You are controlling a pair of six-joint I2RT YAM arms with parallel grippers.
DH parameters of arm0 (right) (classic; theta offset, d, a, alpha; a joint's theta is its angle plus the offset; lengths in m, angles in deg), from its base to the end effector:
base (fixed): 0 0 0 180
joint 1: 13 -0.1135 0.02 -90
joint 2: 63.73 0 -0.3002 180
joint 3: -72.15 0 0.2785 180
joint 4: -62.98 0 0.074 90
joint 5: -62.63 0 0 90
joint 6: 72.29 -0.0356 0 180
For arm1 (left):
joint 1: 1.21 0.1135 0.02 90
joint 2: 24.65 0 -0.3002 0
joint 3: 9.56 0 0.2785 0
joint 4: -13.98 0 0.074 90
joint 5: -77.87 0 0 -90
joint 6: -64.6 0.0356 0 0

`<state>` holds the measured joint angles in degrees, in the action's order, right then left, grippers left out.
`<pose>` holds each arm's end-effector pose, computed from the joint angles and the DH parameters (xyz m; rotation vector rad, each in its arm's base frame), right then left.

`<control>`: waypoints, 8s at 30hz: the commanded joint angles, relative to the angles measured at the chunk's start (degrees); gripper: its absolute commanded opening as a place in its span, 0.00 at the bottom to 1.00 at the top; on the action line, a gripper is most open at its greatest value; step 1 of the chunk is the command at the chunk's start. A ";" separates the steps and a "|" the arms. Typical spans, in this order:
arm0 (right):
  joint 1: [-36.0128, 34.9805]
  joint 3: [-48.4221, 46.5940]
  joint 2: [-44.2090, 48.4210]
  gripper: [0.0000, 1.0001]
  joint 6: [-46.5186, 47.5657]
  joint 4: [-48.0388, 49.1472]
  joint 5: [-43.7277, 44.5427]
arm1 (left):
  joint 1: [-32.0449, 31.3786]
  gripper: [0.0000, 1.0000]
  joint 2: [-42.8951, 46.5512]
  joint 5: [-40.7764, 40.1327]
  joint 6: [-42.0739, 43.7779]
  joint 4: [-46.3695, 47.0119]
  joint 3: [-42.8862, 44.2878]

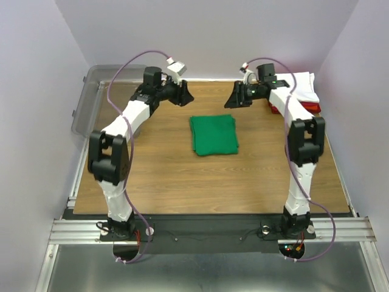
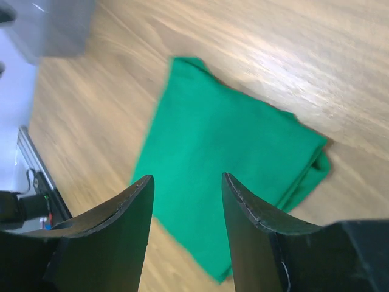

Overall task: Fold and stack the t-shirts
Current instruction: Fold the tshirt, then neatly place the folded tshirt to the corner

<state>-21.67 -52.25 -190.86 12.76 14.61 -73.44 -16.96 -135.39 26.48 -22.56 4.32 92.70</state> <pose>0.5313 0.1070 0.2628 -0.4289 2.3372 1.0905 0.4738 -0.1567 0.3215 0.7549 1.7329 -0.7869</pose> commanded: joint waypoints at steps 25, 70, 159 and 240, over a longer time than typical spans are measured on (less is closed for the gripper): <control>10.86 38.84 21.57 0.76 -10.08 6.65 6.60 | -39.45 0.62 -7.20 -35.00 42.52 -4.90 -5.19; 1.81 58.62 10.07 0.56 -57.80 69.23 16.44 | -32.15 0.00 -5.45 -13.12 29.95 -8.76 4.49; 7.87 -25.85 6.55 0.01 22.44 5.16 39.56 | -18.53 0.91 21.97 -0.55 14.66 -12.10 -20.39; 24.93 8.33 30.17 1.00 5.13 11.24 20.15 | -9.31 0.92 29.70 -0.98 12.11 -16.93 -17.93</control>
<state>3.47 -46.11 -168.70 20.54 29.04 -46.23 -28.06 -109.14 26.63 -9.54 -12.44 72.59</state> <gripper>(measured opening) 0.999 0.921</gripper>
